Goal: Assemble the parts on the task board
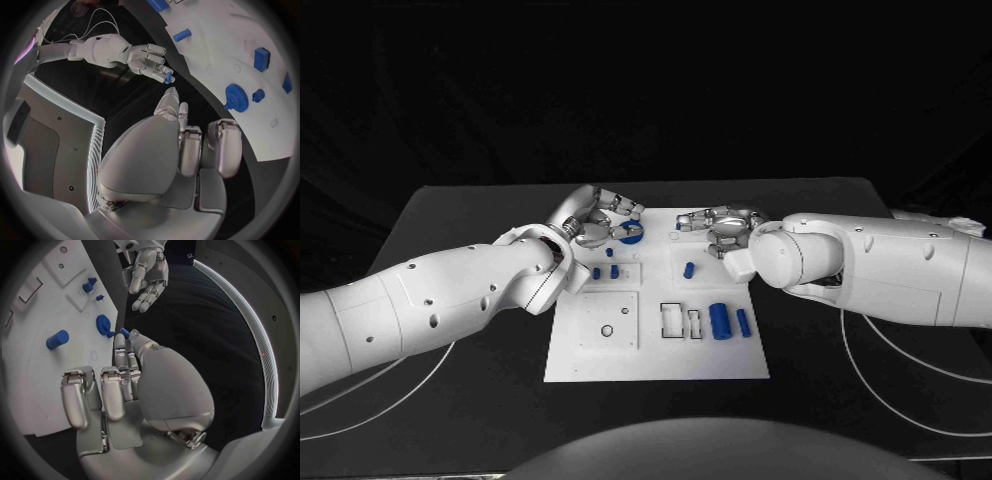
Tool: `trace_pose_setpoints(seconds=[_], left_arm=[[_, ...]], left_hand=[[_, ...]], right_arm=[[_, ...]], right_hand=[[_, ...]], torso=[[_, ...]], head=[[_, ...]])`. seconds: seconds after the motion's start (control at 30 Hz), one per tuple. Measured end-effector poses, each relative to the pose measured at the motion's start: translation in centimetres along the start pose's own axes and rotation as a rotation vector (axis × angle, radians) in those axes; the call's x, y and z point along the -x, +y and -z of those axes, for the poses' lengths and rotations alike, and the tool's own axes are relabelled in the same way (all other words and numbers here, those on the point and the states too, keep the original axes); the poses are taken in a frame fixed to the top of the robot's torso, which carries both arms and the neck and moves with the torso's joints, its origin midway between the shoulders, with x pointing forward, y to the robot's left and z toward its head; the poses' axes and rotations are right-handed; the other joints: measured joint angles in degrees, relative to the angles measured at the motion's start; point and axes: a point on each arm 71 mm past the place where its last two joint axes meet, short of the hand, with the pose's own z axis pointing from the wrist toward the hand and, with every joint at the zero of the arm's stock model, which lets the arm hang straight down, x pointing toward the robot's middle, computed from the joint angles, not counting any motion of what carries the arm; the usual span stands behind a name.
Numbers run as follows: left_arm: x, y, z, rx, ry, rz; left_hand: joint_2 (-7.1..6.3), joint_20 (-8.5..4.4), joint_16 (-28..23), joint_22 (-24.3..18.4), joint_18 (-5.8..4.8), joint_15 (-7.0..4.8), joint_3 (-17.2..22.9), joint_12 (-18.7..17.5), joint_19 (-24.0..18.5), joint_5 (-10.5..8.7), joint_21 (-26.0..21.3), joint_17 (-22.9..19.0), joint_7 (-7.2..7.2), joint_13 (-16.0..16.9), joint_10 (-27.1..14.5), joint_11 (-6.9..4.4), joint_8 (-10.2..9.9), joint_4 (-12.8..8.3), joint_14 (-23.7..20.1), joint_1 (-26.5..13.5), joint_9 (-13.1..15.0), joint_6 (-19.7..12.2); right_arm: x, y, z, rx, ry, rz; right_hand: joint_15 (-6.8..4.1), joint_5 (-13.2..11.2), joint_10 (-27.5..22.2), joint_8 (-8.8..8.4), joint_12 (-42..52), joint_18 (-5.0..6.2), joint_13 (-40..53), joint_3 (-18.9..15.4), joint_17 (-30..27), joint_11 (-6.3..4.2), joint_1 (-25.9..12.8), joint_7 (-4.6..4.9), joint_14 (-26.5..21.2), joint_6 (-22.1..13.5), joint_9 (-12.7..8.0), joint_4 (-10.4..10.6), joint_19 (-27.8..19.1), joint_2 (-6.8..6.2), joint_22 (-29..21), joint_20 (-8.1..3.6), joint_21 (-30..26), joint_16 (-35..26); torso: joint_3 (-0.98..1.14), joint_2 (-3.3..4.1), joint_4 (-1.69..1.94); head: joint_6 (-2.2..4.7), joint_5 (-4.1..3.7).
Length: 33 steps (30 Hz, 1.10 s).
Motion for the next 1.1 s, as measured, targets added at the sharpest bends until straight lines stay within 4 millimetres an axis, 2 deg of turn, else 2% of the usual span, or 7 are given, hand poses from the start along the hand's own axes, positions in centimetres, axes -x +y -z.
trace_pose_setpoints(seconds=[0.7,1.1], left_arm=[[-1.4,-1.2,-0.2,-0.042,-0.041,-0.078],[-1.9,-1.4,-0.4,-0.04,-0.023,-0.08]], left_hand=[[-0.61,0.0,0.0,0.0,0.01,0.0,0.15,0.0,0.0,-1.1,0.0,0.0,-0.4,-0.07,-1.44,-0.2,0.0,0.15,0.0,0.61,-0.07,0.4],[-1.37,0.0,0.0,0.0,0.0,0.0,-0.33,0.0,0.0,-2.15,0.0,0.0,-0.19,-0.07,-1.84,-0.2,0.0,0.3,0.0,-0.16,-0.07,0.19]], right_arm=[[-3.0,-0.7,0.2,-0.091,0.06,-0.17],[-3.6,-0.7,0.2,-0.104,0.069,-0.198]], right_hand=[[0.0,-0.01,0.0,-0.46,-0.5,0.01,0.0,-0.48,-0.01,0.0,-0.5,0.02,0.0,-0.02,-0.11,0.48,0.0,0.04,-0.01,0.0,0.0,0.0],[0.0,0.22,0.0,-0.56,-0.5,0.0,0.0,-0.63,-0.01,0.0,-0.49,-0.09,0.0,0.08,-0.22,0.63,0.0,0.04,-0.02,-0.01,0.0,0.0]], torso=[[-0.01,0.0,-0.01],[0.01,-0.03,-0.02]], head=[[0.35,0.04],[0.27,-0.16]])
